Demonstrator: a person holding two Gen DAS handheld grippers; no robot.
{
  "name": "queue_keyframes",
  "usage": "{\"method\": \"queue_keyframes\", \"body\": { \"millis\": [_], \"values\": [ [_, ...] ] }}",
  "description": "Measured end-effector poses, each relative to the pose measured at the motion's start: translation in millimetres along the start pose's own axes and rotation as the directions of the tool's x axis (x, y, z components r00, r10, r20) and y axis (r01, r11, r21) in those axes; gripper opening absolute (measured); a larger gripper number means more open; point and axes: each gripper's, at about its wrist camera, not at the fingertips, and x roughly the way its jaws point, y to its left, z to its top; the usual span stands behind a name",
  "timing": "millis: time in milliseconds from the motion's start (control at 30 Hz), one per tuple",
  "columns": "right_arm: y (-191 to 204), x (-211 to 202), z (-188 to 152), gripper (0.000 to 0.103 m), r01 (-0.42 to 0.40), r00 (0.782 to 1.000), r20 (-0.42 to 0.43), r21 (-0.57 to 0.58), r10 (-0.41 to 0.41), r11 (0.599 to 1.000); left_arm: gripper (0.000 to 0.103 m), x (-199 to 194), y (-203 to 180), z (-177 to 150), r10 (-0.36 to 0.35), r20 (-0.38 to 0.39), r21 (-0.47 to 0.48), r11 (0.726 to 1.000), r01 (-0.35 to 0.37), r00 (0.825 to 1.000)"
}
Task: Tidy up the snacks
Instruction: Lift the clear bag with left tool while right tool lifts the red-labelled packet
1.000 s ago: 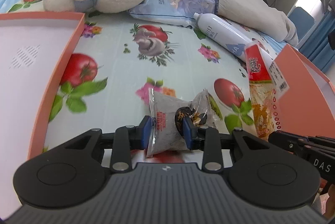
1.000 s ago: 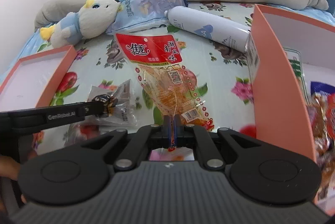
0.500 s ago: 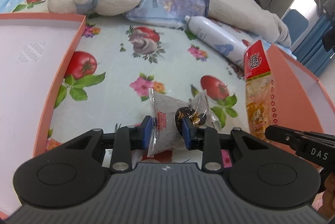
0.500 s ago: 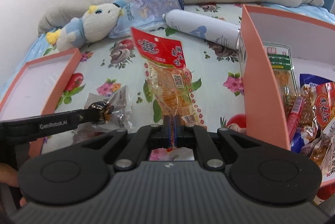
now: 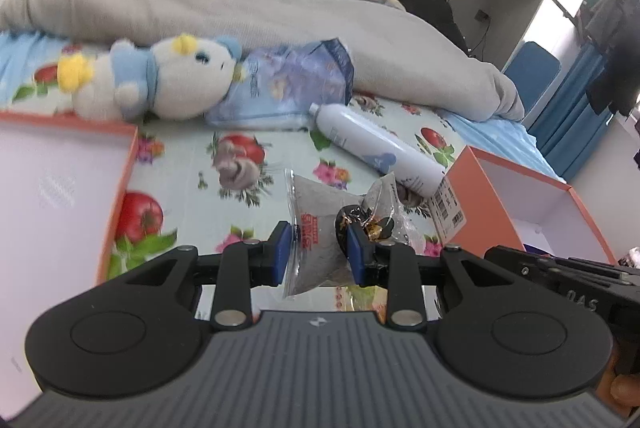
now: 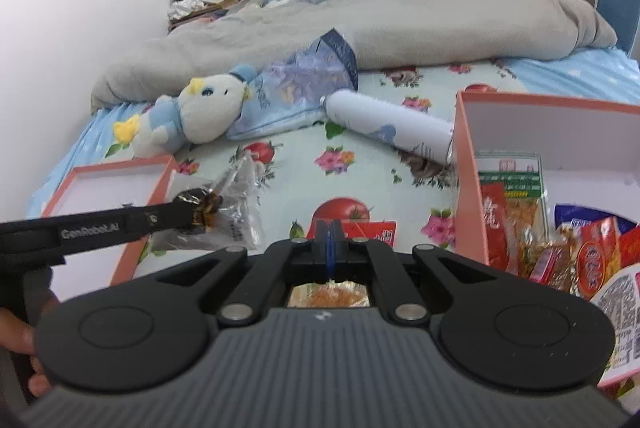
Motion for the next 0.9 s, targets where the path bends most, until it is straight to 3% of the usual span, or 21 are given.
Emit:
{"method": "queue_keyframes", "body": {
  "millis": [233, 300, 333, 400, 467, 633, 800, 900],
  "values": [
    [3, 34, -35, 0.006, -0.011, 0.992, -0.126, 0.036, 0.016, 0.999, 0.035, 8, 7, -14, 0.026, -0.043, -0.011, 1.0, -0.027, 0.999],
    [5, 44, -45, 0.012, 0.008, 0.99, -0.144, 0.032, -0.003, 0.999, 0.035, 12, 11, -22, 0.031, -0.064, -0.022, 0.999, -0.032, 0.997],
    [5, 49, -49, 0.02, 0.015, 0.987, -0.158, 0.035, -0.009, 0.999, 0.035, 14, 13, -25, 0.034, -0.073, -0.023, 0.999, -0.035, 0.997],
    [1, 55, -58, 0.071, 0.006, 0.988, -0.156, 0.062, 0.003, 0.998, 0.035, 17, 16, -32, 0.042, -0.092, -0.024, 0.999, -0.045, 0.995],
    [-2, 61, -64, 0.081, 0.016, 0.989, -0.149, 0.085, -0.003, 0.996, 0.035, 19, 19, -38, 0.047, -0.107, -0.026, 0.998, -0.05, 0.993],
    [-2, 77, -67, 0.088, 0.063, 0.987, -0.154, 0.048, -0.055, 0.997, 0.035, 20, 26, -47, 0.064, -0.127, -0.035, 0.997, -0.069, 0.99],
    [-1, 94, -67, 0.089, 0.033, 0.978, -0.206, 0.028, -0.027, 0.999, 0.035, 20, 30, -50, 0.075, -0.134, -0.041, 0.996, -0.081, 0.988],
    [12, 99, -73, 0.091, 0.051, 0.979, -0.192, -0.092, -0.068, 0.994, 0.035, 21, 31, -50, 0.078, -0.139, -0.046, 0.995, -0.085, 0.987]
  ]
}}
